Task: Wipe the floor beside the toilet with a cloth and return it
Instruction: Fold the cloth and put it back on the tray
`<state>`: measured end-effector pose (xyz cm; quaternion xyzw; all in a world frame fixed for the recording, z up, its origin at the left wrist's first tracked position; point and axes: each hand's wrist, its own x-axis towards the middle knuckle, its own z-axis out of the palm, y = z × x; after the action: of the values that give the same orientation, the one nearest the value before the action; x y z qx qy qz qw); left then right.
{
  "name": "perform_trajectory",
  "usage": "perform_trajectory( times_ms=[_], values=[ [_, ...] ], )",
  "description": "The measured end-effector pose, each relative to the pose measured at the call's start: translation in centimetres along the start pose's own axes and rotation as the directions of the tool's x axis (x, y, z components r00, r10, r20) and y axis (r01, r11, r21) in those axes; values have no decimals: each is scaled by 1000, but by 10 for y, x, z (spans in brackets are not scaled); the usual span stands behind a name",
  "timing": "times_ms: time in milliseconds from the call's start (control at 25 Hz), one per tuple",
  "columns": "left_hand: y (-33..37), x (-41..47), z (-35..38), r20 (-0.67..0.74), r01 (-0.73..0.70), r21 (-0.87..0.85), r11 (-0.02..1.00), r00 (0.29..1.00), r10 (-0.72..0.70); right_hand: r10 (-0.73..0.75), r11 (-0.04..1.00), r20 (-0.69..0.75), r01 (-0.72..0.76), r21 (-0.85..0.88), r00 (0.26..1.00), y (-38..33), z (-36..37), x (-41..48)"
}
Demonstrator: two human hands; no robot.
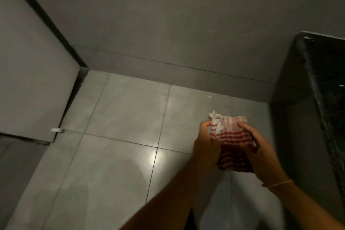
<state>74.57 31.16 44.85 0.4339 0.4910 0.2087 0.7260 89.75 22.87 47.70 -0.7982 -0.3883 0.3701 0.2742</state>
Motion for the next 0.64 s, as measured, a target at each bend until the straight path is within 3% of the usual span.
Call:
perform_trajectory(
  times_ms=[120, 240, 400, 520, 560, 640],
  values=[
    [-84, -33, -133, -196, -67, -79, 995, 979, 51, -50, 997, 199, 59, -39, 979, -14, 148, -8],
    [-195, -98, -289, -449, 47, -181, 982, 885, -125, -148, 981, 447, 187, -43, 882, -27, 334, -40],
    [-378, -215, -469, -705, 164, -255, 953, 642, -299, -191, 922, 810, 384, -46, 555, -19, 594, -126],
    [-491, -303, -537, -851, 111, -349, 931, 379, -364, -152, 836, 947, 549, -29, 282, -2, 746, -207],
    [-523, -323, -550, -862, 89, -404, 911, 296, -411, -134, 806, 967, 591, -20, 215, 4, 783, -230],
    [-570, -350, -564, -843, -1, -503, 864, 224, -490, -110, 735, 984, 678, -15, 141, 17, 836, -265]
  ],
)
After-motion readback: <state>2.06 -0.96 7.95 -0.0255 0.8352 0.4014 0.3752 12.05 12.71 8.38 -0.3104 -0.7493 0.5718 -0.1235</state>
